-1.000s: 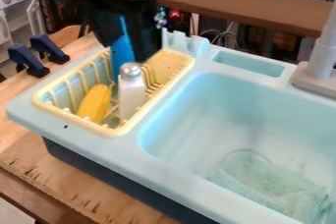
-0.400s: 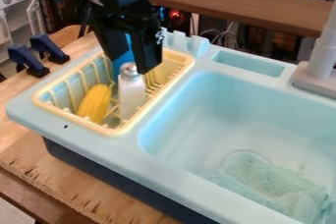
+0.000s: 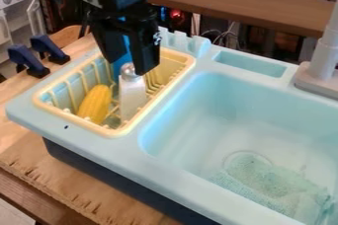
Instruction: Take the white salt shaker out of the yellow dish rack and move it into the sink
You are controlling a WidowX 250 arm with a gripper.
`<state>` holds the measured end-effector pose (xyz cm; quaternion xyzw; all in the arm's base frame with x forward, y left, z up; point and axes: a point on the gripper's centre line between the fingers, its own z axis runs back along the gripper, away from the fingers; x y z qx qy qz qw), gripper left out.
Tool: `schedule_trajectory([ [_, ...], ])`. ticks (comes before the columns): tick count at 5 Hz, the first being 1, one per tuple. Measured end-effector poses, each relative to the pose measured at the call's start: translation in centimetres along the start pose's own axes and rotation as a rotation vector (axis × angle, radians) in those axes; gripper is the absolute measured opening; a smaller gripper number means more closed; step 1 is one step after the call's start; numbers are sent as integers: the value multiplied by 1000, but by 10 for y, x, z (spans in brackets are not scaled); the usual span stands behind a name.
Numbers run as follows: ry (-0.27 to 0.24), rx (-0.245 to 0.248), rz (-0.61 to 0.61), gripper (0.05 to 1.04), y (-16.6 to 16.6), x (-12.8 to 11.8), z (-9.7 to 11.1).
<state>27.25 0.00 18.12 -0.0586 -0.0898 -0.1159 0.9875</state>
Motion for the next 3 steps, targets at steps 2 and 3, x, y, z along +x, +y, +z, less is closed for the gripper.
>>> schedule_trajectory([
  [2, 61, 14, 32, 1001, 7, 3, -3],
  [3, 90, 7, 41, 1001, 8, 3, -10],
])
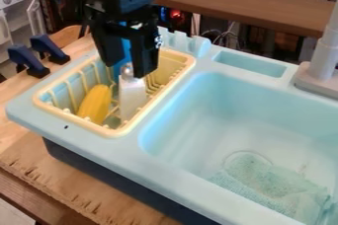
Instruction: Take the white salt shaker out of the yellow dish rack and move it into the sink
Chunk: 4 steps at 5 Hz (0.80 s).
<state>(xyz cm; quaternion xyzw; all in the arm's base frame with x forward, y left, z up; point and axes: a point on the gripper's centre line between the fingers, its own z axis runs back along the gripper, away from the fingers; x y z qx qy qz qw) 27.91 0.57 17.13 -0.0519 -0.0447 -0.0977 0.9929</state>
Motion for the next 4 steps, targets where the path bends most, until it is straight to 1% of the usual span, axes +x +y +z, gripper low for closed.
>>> schedule_trajectory([
  [1, 21, -6, 6, 1001, 1, 0, -6],
  [2, 21, -6, 2, 1001, 1, 2, -8],
  [3, 40, 3, 14, 993, 5, 1, -13],
  [4, 59, 19, 34, 949, 10, 0, -16],
])
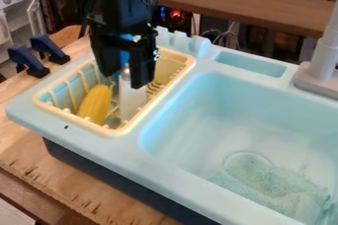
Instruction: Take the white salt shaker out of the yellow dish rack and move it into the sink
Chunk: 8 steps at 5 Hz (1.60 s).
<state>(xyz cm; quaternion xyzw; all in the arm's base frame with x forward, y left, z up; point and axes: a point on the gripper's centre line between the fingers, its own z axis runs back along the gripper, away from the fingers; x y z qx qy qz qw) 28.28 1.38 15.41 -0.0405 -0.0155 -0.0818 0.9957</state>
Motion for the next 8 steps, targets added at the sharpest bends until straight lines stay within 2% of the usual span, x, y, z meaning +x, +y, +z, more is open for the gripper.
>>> schedule_trajectory([
  [1, -10, 10, 31, 711, 7, 0, 0],
  [2, -31, 15, 31, 523, 8, 3, 0],
  [3, -53, 18, 15, 506, 2, 2, 6],
  [4, -83, 33, 11, 506, -10, -1, 21],
  [5, -147, 104, 19, 507, -28, -15, 47],
  [6, -172, 166, -19, 507, -52, -22, 65],
  [7, -193, 176, -94, 507, -69, 6, 80],
  [8, -198, 167, -154, 507, -83, 31, 85],
])
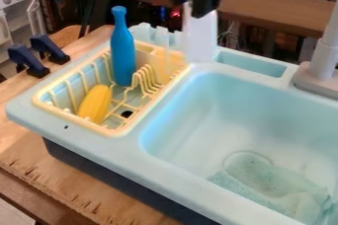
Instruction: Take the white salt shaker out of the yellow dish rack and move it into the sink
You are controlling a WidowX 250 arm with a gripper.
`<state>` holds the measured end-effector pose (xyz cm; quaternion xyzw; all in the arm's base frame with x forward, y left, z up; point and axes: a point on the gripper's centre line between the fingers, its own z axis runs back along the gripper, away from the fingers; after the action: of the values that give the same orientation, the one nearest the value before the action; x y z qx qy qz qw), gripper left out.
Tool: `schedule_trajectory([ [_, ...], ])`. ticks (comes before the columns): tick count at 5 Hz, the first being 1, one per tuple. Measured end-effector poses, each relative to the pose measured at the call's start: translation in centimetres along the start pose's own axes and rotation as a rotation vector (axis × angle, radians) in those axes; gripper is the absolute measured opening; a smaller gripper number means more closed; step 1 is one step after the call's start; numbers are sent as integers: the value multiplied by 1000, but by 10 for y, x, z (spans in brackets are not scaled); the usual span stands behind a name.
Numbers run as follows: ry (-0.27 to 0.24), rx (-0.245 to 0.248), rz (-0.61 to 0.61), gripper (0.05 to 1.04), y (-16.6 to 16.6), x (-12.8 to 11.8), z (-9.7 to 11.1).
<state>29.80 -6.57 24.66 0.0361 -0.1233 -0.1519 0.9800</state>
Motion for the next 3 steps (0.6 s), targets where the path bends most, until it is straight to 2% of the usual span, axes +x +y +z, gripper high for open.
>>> schedule_trajectory([
  [1, 18, -45, -11, 506, -7, 7, -14],
  [2, 57, -77, -12, 507, -22, 13, -23],
  [3, 113, -141, -40, 507, -45, 14, -39],
])
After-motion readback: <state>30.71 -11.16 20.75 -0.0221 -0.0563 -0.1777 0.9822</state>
